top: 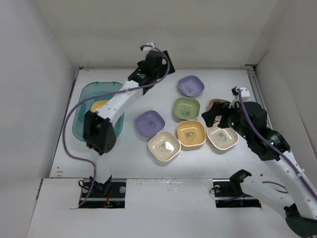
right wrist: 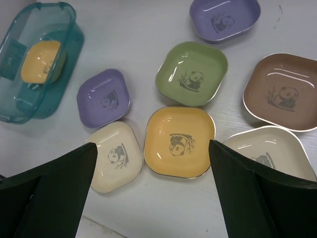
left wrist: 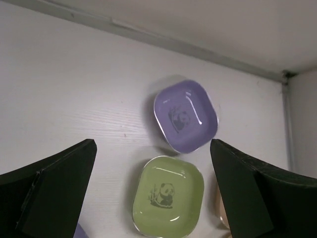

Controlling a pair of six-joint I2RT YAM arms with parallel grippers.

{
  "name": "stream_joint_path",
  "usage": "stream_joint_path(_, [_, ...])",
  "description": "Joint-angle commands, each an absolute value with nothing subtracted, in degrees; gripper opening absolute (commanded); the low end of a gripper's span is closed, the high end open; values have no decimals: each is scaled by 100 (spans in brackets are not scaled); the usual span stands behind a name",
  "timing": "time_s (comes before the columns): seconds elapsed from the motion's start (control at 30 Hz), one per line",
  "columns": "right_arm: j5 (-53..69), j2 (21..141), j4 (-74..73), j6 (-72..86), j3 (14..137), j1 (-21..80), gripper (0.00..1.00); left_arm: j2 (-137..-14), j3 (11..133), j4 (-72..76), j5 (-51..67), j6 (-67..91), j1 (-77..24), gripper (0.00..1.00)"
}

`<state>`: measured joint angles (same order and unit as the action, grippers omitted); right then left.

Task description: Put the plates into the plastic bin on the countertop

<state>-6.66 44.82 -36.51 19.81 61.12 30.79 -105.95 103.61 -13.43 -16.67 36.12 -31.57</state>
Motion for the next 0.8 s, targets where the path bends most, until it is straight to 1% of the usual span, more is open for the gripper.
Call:
stream_joint_path(0.0, [-738,4447,-3331,2065,6100,3111,100,-11659,11169,-2082,-1336,3104,-3374,100])
stream_joint_path(0.1, [-738,4395,-3454,2065,6100,3111,100,-12267,11766,-2373,-1187,2919,-3506,100])
stream_joint_path(0.2, [-852,4263,-3516,2065,6100,3111,100,-12392,11524,-2137,-697,2629,-3507,100])
stream_joint_path(0.33, [-853,4210,-3516,2065,6047,3111,100,-12454,11330,-2074,-563,2522,-3612,98])
stream_joint_path(0.37, [-853,4210,-3516,2065,6047,3111,100,-12515,11242,-2074,-562,2462,-3612,95])
stream_joint_path(0.43, [-800,4210,-3516,2065,6047,3111,100,-12629,11241,-2231,-510,2461,-3612,95])
stream_joint_path(0.53, [-800,4210,-3454,2118,5994,3111,100,-12963,11399,-2513,-579,2461,-3665,88])
stream_joint_path(0.6, [-800,4210,-3401,2118,5994,3111,100,-13078,11461,-2575,-641,2513,-3665,87])
stream_joint_path(0.7, [-800,4210,-3401,2118,5941,3111,100,-13061,11102,-2523,-694,2566,-3665,85])
stream_joint_path(0.77, [-800,4157,-3401,2118,5941,3111,100,-12974,10873,-2330,-826,2566,-3665,83])
